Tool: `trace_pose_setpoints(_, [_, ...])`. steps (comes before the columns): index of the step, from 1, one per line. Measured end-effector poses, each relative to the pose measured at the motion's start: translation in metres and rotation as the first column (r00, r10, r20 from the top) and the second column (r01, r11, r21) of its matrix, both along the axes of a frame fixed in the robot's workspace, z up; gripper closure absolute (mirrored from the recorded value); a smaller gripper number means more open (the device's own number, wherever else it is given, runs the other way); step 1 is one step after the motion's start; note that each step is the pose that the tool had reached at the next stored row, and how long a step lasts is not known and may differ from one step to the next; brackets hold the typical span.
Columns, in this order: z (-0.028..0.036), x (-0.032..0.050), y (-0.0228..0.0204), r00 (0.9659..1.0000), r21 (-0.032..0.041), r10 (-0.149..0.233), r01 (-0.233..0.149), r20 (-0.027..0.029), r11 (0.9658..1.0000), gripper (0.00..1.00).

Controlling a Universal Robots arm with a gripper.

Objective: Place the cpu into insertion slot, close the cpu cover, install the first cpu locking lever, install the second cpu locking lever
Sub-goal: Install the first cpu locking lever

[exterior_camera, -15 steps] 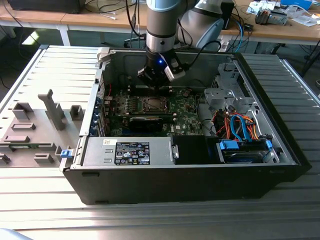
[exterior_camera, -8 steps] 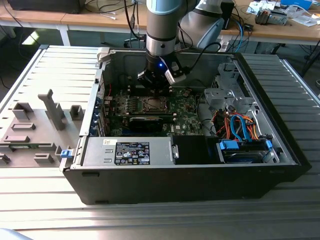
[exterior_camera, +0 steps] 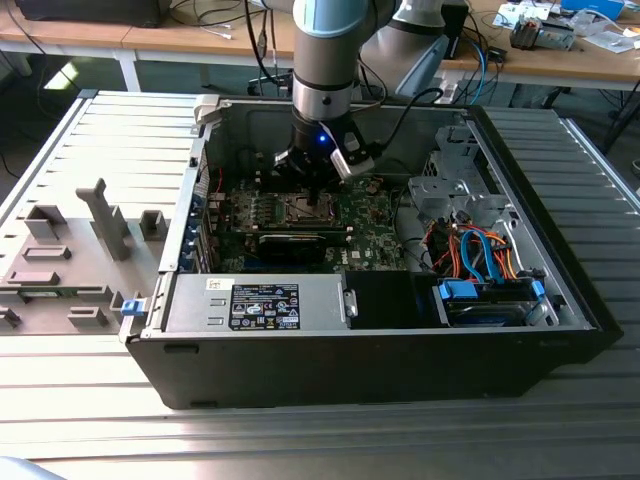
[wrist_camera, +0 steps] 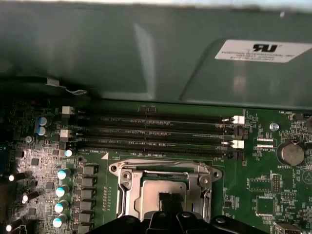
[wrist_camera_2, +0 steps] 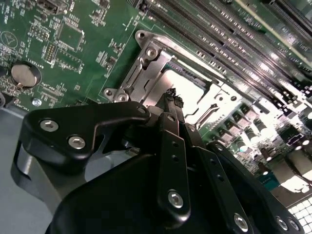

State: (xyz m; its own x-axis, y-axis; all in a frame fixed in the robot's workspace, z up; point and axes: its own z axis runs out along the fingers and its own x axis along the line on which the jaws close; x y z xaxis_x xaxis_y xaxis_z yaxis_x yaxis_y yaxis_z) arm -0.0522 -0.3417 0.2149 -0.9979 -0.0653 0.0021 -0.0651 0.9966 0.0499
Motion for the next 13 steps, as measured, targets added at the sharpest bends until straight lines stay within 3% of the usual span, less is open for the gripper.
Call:
trace_pose_setpoints(8, [0.0032, 0.0, -0.0001, 1.0, -0.0006, 0.0, 0.0, -0.0001, 1.0, 0.89])
trace_pose_setpoints(13, [0.0129, 0.0, -0.0001, 1.0, -0.0006, 0.0, 0.0, -0.0001, 1.0, 0.89])
